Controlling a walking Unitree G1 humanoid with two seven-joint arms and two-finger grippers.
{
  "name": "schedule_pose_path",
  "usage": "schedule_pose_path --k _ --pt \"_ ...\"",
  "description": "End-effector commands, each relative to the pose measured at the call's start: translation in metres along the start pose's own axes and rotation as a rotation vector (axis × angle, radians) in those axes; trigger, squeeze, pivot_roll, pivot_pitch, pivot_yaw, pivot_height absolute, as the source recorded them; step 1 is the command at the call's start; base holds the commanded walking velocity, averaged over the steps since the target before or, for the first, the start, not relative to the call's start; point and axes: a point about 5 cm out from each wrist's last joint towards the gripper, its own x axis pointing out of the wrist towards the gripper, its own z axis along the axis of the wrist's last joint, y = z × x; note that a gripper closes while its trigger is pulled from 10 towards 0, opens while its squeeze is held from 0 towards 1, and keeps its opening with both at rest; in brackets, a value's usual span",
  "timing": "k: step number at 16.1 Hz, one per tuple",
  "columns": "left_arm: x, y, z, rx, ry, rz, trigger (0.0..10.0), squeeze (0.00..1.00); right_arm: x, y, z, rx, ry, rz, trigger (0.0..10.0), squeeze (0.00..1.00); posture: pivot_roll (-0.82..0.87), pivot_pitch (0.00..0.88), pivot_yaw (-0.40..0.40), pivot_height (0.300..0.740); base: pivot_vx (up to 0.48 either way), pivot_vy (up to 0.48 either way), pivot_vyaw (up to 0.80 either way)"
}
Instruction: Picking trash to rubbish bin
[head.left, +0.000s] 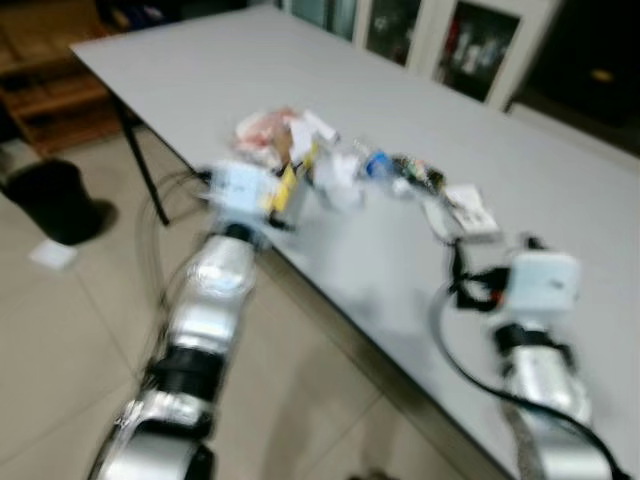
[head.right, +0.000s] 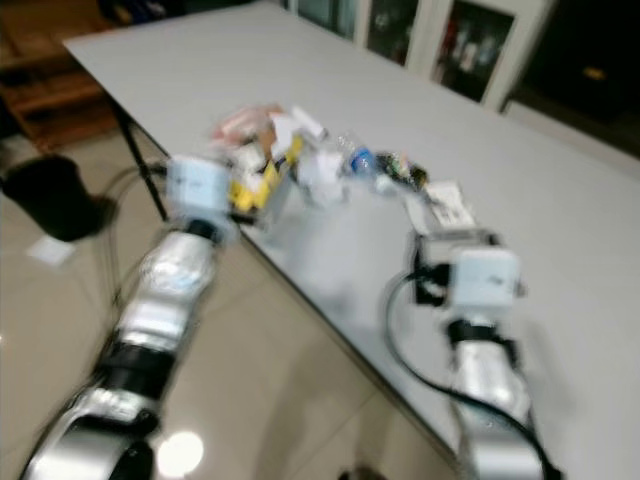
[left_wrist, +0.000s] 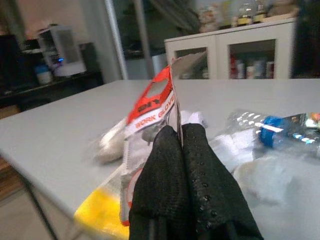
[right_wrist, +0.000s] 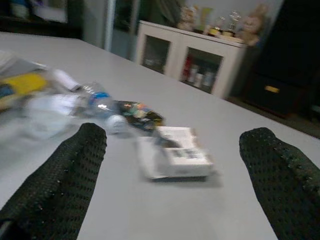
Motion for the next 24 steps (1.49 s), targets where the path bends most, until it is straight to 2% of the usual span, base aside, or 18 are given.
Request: schedule_pose_path --k 1,8,12,17,19,22,23,24 --pt "0.0 0.013 -0.002 0.02 0.01 0.033 0.0 0.0 0.001 0.004 0.007 0.016 -0.032 0.013 10.0 0.0 0.13 0.123 -0.035 0.74 0.469 0.0 0.0" --pt "-0.001 0.013 -0.005 0.028 0.016 0.021 0.0 0.0 0.001 0.007 0.009 0.024 -0.048 0.02 10.0 0.0 0.14 0.122 -0.032 0.74 0.069 0.0 0.0" --pt "-0.002 0.015 -0.006 0.035 0.018 0.018 0.0 0.0 0.008 0.004 0.009 -0.065 -0.036 0.004 10.0 0.0 0.15 0.132 -0.033 0.74 0.0 0.0 0.0" --pt "-0.007 0.029 0.0 0.067 0.004 0.046 0.0 0.0 0.024 -0.006 -0.005 -0.182 0.02 0.009 10.0 0.0 0.23 0.206 -0.049 0.74 0.0 0.0 0.0" --pt "-0.018 0.041 0.001 0.097 0.01 0.059 0.0 0.0 0.038 -0.012 -0.012 -0.263 0.042 0.022 10.0 0.0 0.28 0.25 -0.048 0.74 0.0 0.0 0.0" --pt "-0.025 0.046 0.001 0.114 0.02 0.062 0.0 0.0 0.046 -0.017 -0.015 -0.291 0.053 0.022 10.0 0.0 0.31 0.278 -0.047 0.74 0.0 0.0 0.0" --pt "-0.033 0.052 0.002 0.132 0.028 0.067 0.0 0.0 0.059 -0.022 -0.015 -0.326 0.044 0.017 10.0 0.0 0.34 0.301 -0.045 0.74 0.0 0.0 0.0" --pt "-0.035 0.054 0.002 0.138 0.031 0.07 0.0 0.0 0.063 -0.024 -0.014 -0.333 0.04 0.014 10.0 0.0 0.35 0.305 -0.045 0.74 0.0 0.0 0.0"
